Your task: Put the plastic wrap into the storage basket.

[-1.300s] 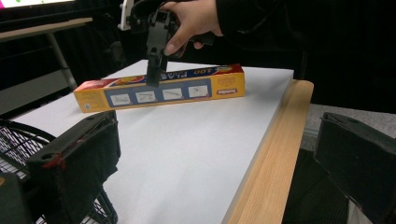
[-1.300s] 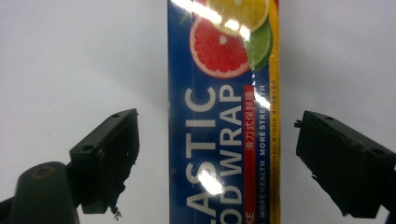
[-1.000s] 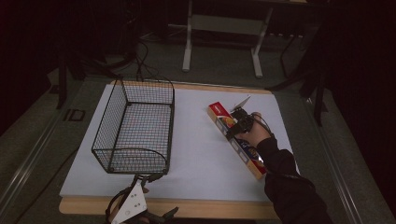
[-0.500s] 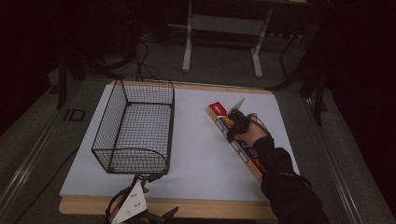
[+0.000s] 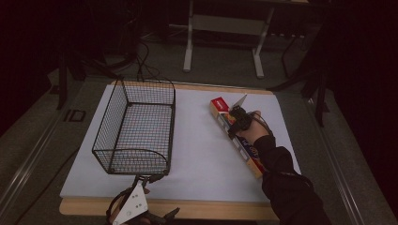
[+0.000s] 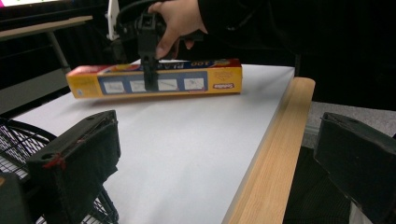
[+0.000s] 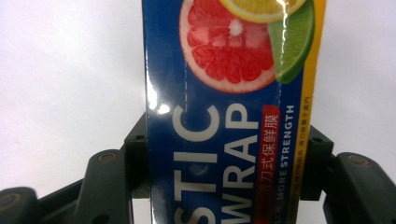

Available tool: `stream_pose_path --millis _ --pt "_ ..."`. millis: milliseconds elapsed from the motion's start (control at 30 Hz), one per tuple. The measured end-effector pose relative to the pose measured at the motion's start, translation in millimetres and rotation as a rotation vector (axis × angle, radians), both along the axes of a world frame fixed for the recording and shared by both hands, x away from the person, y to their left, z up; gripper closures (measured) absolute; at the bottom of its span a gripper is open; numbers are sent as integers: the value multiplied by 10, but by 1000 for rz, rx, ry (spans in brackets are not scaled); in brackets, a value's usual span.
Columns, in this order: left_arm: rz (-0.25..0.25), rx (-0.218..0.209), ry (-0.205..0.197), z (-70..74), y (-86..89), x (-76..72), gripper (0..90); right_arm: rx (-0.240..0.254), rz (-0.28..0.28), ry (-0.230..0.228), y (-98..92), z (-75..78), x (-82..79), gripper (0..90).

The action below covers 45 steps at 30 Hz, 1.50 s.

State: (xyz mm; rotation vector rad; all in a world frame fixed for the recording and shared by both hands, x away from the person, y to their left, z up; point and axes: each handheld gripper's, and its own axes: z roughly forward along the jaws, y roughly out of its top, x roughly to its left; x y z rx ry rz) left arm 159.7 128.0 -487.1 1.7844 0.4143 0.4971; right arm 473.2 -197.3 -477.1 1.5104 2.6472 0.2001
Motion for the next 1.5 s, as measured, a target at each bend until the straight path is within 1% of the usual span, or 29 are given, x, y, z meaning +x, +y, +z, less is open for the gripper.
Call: stream_pose_path --millis 167,200,300,400,467,567,600,700,767,1000,1067,1133,1233,1300,1433,1500 --pt "0 -4 0 0 4 1 9 19 -3 -28 12 179 -3 398" --pt "2 -10 0 4 9 1 9 25 -9 -38 16 216 -7 398" --pt "8 -25 2 11 28 5 9 42 -6 -91 34 321 -35 398" --pt "15 -17 -1 6 26 11 9 68 -10 -108 71 398 -57 398" --pt "11 -11 -1 2 14 11 9 80 -9 -130 112 442 -75 398" --pt "11 -9 -5 2 4 5 9 145 -20 -144 165 507 -90 398" --pt "13 -10 -7 3 5 5 9 155 -21 -150 190 532 -96 398" --pt "15 -11 -5 4 14 11 9 140 -10 -168 300 619 -117 398" --pt "16 -11 -5 6 19 9 9 140 -2 -175 358 677 -123 398" --pt "13 -11 -6 6 16 3 9 112 14 -220 555 935 -151 398" --pt "13 -12 -7 7 20 6 9 114 19 -227 599 1007 -158 398" --pt "14 -14 -6 8 22 6 9 119 23 -245 649 1095 -167 398" --pt "12 -15 -7 7 18 3 9 117 43 -283 745 1237 -188 398" --pt "11 -14 -8 7 15 0 9 113 44 -299 810 1310 -203 398" --pt "10 -14 -7 7 17 -1 9 134 56 -301 919 1400 -215 398" --pt "10 -14 -7 7 18 0 9 132 65 -305 980 1431 -222 398"
